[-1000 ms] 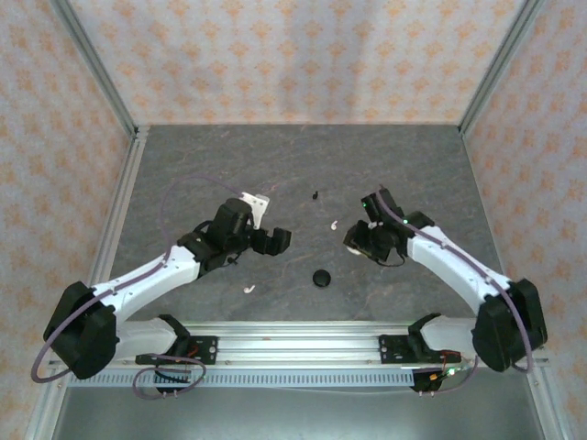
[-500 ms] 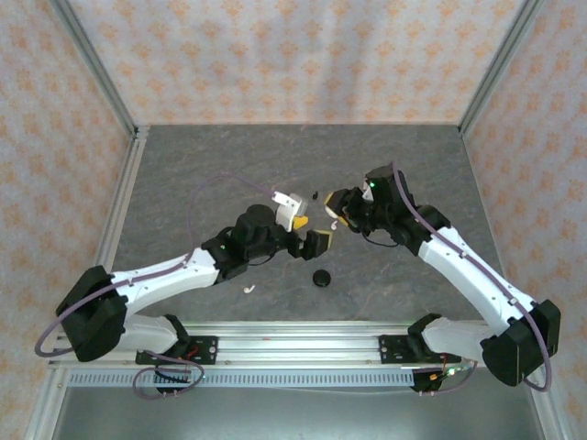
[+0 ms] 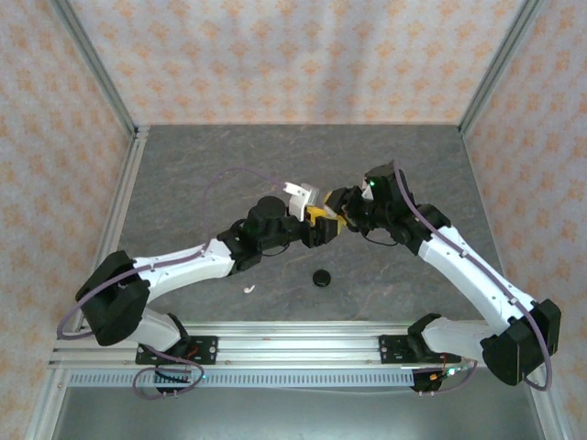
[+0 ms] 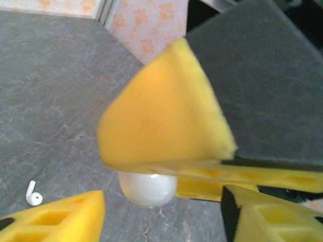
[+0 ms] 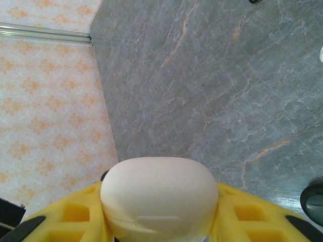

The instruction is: Insert wireless bluetooth earbuds into charging case

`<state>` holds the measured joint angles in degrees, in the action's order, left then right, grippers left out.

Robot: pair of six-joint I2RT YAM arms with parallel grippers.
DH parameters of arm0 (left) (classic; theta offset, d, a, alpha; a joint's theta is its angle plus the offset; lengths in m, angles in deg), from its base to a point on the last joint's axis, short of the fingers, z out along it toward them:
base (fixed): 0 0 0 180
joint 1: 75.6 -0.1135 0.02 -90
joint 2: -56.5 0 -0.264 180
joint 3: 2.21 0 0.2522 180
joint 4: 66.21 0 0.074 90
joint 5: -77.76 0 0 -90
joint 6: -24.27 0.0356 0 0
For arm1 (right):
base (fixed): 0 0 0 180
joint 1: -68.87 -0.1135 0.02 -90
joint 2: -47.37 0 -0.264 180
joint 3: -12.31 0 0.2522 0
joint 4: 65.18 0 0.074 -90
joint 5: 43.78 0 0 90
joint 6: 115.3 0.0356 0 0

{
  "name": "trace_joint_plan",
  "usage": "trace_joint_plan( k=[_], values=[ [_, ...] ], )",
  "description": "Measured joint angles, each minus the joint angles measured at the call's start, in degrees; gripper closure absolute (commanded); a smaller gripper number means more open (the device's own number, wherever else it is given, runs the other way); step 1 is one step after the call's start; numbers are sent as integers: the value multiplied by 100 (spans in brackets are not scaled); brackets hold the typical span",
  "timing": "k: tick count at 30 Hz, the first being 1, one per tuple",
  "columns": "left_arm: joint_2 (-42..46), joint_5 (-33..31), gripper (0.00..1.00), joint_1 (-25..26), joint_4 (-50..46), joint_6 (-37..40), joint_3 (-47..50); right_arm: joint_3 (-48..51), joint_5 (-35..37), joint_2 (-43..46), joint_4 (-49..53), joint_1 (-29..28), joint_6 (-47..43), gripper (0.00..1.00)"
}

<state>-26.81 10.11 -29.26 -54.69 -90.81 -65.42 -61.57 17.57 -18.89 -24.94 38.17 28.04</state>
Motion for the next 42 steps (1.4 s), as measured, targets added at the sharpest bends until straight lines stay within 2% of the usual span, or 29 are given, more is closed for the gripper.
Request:
trace_joint_plan(
  k=[2, 4, 6, 9, 14, 24, 30, 36, 42],
  values=[
    [-24, 87, 56, -2, 118, -92, 0, 0, 35, 0, -2, 0, 2, 61],
    [-44, 168, 58, -26, 214, -205, 7, 0, 37, 0, -20, 4, 0, 61],
    [-55, 190, 55, -85, 291, -280, 17, -2, 31, 0, -57, 11, 2, 60],
    [-57, 164, 45, -188, 396, -352, 44, -24, -74, 0, -74, -2, 26, 60],
    [-55, 127, 43, -299, 638, -461, 170, -111, -186, 0, -76, -2, 24, 61],
    [-55, 343, 63, -356, 1165, -555, 280, -280, -393, -72, -37, -13, 24, 60],
    [-55, 531, 99, -363, 1143, -409, 271, -280, -374, -85, 0, 0, 26, 53],
    [-52, 575, 100, -455, 883, -363, 155, -232, -374, 50, -59, -44, -61, 32],
    [286, 693, 100, -684, 533, -498, 131, 149, -192, 739, -844, -50, -85, 28]
  ],
)
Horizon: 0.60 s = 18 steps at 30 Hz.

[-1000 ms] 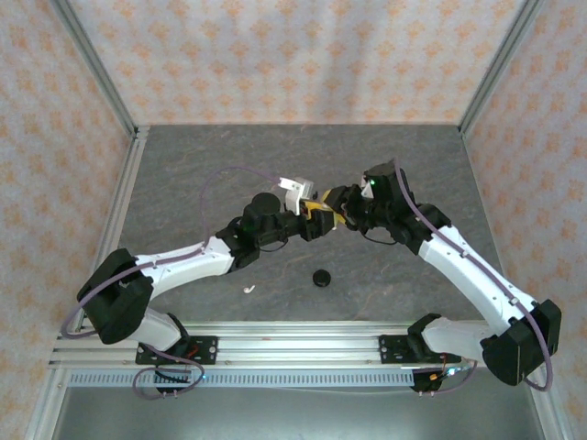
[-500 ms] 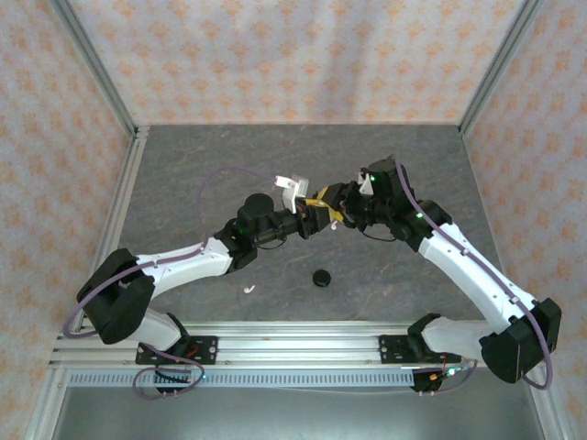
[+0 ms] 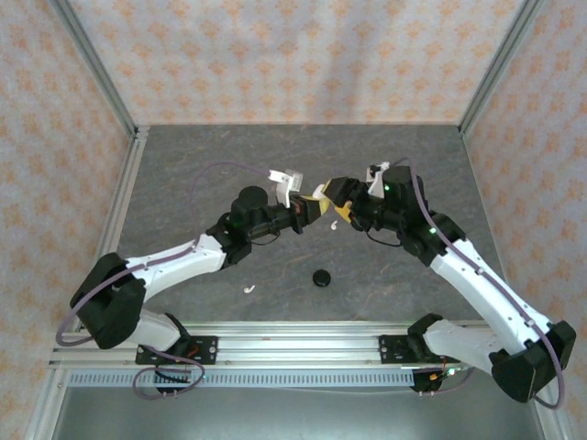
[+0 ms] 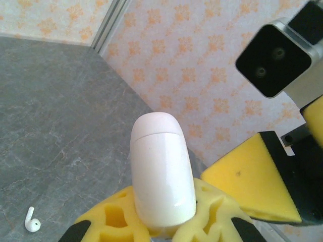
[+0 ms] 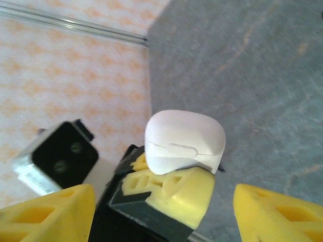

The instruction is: Insert wireless bluetooth earbuds into charging case

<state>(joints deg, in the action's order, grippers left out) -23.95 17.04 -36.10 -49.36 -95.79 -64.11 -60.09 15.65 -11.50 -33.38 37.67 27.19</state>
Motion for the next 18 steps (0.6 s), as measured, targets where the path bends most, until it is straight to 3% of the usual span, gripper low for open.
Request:
trace_joint_plan(
  k=[7, 18],
  values=[
    [638, 525, 100, -389, -94, -476, -20, 234, 11, 107, -1311, 0, -133, 33],
    [1292, 826, 100, -389, -221, -960, -103, 986, -457, -348, -4122, 0, -146, 38]
  ],
)
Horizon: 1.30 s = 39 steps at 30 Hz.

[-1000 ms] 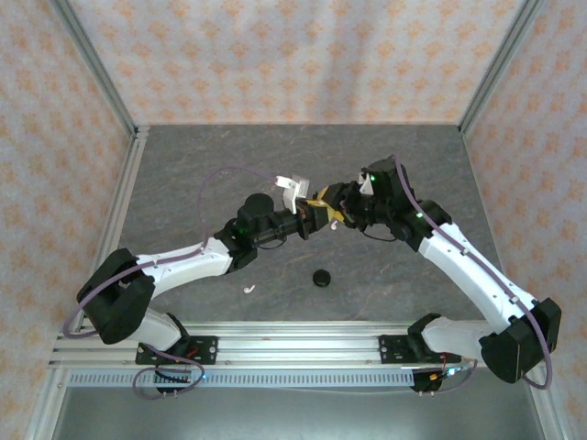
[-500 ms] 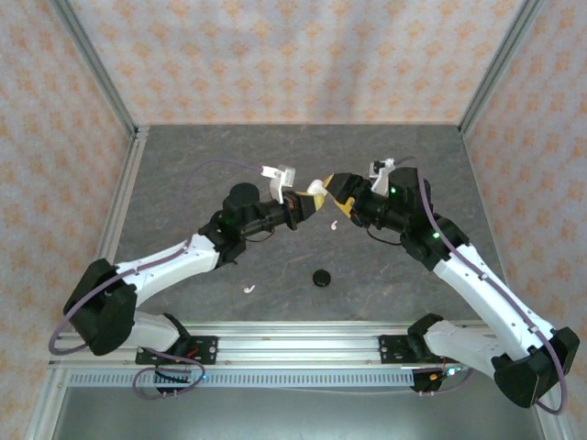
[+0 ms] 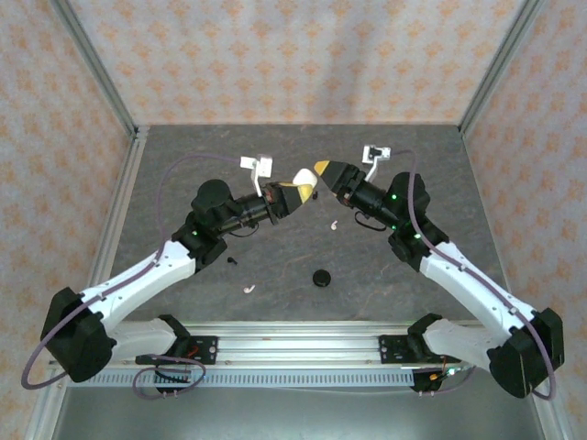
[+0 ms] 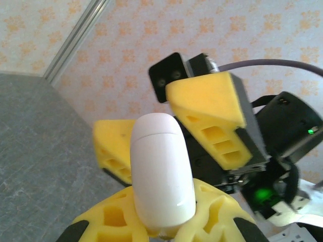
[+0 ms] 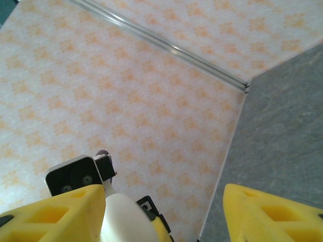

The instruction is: Insert wireless bluetooth earbuds into charging case

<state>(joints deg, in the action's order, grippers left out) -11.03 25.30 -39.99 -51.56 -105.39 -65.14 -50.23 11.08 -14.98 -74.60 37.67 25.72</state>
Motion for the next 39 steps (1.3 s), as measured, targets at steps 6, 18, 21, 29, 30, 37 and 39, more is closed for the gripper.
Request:
trace_joint_plan(
  k=[6, 18, 21, 29, 30, 37, 39],
  values=[
    [227, -2, 100, 0, -195, -107, 0, 131, -479, -175, -920, 0, 173, 35],
    [240, 72, 100, 0, -214, -409, 0, 131, -951, -44, -1047, -4, -28, 39],
    [221, 111, 100, 0, -212, -483, -22, 131, -1016, -44, -1003, -4, -92, 41],
    [212, 151, 100, 0, -203, -564, -96, 131, -1169, -44, -940, -17, -184, 46],
    [212, 162, 100, 0, -203, -581, -98, 131, -1189, -44, -925, -26, -203, 46],
    [70, 280, 100, 0, -203, -667, -179, 87, -1287, -44, -684, -52, -391, 54],
    [42, 295, 100, 0, -205, -686, -179, 44, -1281, -44, -605, -52, -457, 59]
  ],
)
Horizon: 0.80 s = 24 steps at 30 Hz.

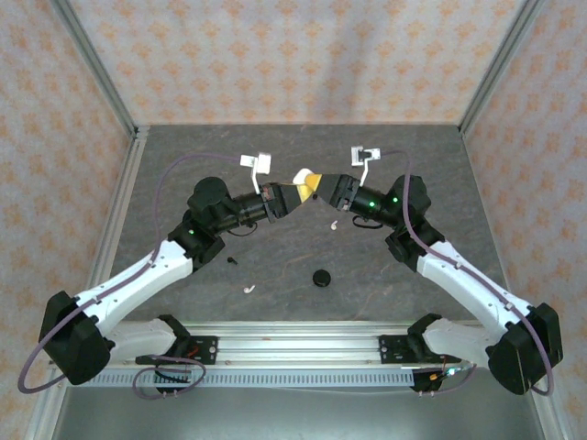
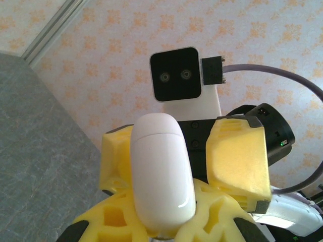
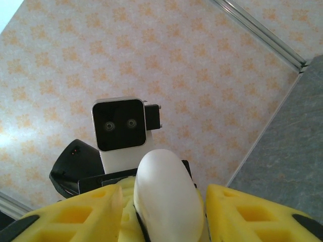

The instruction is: Insert wireless bluetooth earbuds into charging case

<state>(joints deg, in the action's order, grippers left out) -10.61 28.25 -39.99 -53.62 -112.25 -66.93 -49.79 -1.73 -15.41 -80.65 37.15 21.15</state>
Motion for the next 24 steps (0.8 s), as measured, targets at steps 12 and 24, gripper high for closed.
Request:
trace_joint_plan(
  k=[12, 24],
  values=[
    [9, 109, 95, -50, -144, 160, -76, -114, 98, 0, 271, 2, -160, 86],
    [470, 111, 31, -168, -1687, 1014, -173, -678, 212, 7, 1853, -37, -1176, 91]
  ],
)
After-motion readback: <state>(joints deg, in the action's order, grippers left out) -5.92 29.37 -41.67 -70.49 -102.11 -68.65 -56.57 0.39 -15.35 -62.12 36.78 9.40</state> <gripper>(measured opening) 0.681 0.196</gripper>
